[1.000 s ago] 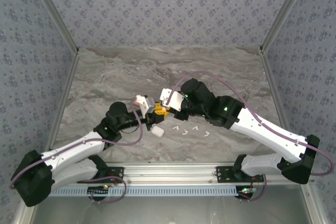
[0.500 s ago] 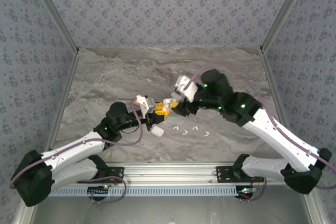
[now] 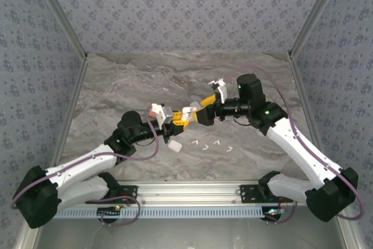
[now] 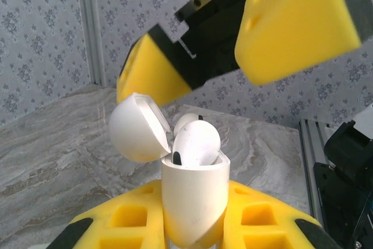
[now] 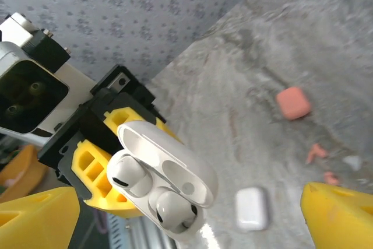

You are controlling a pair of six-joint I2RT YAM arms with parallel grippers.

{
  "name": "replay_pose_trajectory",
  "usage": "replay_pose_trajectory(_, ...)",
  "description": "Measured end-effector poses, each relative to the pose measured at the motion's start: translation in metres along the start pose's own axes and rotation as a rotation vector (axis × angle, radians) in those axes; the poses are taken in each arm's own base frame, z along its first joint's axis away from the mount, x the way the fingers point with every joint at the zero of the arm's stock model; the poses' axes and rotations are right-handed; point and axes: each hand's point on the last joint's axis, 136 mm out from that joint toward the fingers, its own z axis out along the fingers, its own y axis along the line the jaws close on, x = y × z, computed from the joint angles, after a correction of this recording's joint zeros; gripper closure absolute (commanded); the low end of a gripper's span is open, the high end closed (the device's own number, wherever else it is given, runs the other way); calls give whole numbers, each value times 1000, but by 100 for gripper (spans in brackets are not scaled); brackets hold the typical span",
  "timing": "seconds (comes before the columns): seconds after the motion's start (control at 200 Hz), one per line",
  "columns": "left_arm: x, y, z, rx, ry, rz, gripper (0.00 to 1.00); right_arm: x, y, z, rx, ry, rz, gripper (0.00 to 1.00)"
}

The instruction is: Insert the wireless bluetooth earbuds into the charging case

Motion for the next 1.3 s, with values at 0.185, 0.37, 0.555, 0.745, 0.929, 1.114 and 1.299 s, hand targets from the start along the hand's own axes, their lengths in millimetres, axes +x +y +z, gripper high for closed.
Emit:
replay_pose_trajectory(0.185, 0, 0, 2, 1, 0, 0, 100, 3, 22, 5, -98, 20, 2, 0)
replay_pose_trajectory(0.37, 0, -2, 3, 14, 1, 0, 100, 4, 27, 4, -121, 29, -3, 0)
replay_pose_trajectory(0.555, -2, -7, 3, 32, -6, 5, 100, 5, 38, -8, -118, 16, -39, 0)
replay_pose_trajectory(0.745, 3, -4, 6, 29, 5, -2, 100, 5, 52, -20, -121, -14, -84, 0)
replay_pose_trajectory(0.929, 4, -2, 7, 18, 8, -10, 100, 11, 30, -20, 8, -8, -62, 0)
replay_pose_trajectory(1.114, 10, 6, 6, -30, 29, -31, 100, 6, -35, -49, 432, -80, -15, 0)
replay_pose_trajectory(1.299, 19, 26, 5, -130, 73, -110, 100, 25, -96, -93, 786, -178, 142, 0)
